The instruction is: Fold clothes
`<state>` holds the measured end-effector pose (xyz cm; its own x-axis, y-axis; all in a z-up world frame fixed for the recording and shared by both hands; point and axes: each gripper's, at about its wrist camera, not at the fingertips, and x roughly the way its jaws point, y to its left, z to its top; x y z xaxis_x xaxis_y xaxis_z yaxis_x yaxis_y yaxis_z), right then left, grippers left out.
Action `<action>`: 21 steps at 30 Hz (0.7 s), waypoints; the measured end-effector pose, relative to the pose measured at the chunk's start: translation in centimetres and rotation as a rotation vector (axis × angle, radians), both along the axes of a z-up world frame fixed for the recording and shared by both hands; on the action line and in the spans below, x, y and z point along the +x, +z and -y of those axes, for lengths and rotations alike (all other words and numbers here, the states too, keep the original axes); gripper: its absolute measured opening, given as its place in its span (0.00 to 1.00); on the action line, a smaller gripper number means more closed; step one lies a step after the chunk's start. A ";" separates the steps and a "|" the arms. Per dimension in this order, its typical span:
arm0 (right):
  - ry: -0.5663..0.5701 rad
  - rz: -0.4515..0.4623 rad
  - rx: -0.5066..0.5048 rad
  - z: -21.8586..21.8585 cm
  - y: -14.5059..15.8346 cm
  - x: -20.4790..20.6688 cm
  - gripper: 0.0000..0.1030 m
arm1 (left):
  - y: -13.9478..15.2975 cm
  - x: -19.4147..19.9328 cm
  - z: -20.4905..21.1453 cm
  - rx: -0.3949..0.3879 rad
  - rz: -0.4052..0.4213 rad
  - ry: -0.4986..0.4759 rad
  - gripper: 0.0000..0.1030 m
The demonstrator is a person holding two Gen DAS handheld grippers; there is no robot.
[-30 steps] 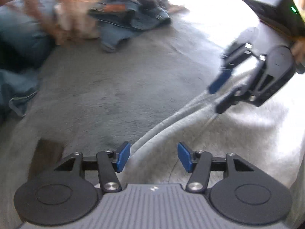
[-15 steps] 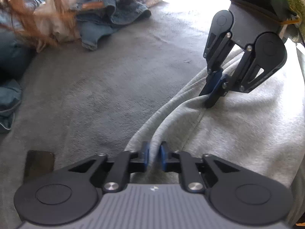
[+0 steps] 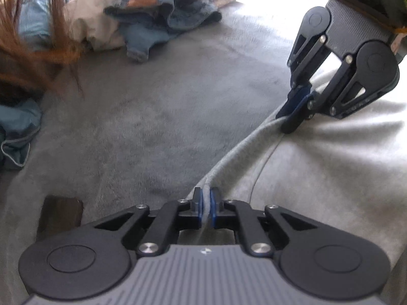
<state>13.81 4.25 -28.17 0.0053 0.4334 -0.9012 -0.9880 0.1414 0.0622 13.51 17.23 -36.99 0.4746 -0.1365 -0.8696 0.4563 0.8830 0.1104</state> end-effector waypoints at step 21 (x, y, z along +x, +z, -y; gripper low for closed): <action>-0.440 0.083 0.159 7.8 1.7 -1.7 0.26 | 0.0 1.8 4.9 -0.192 -0.128 -0.001 0.29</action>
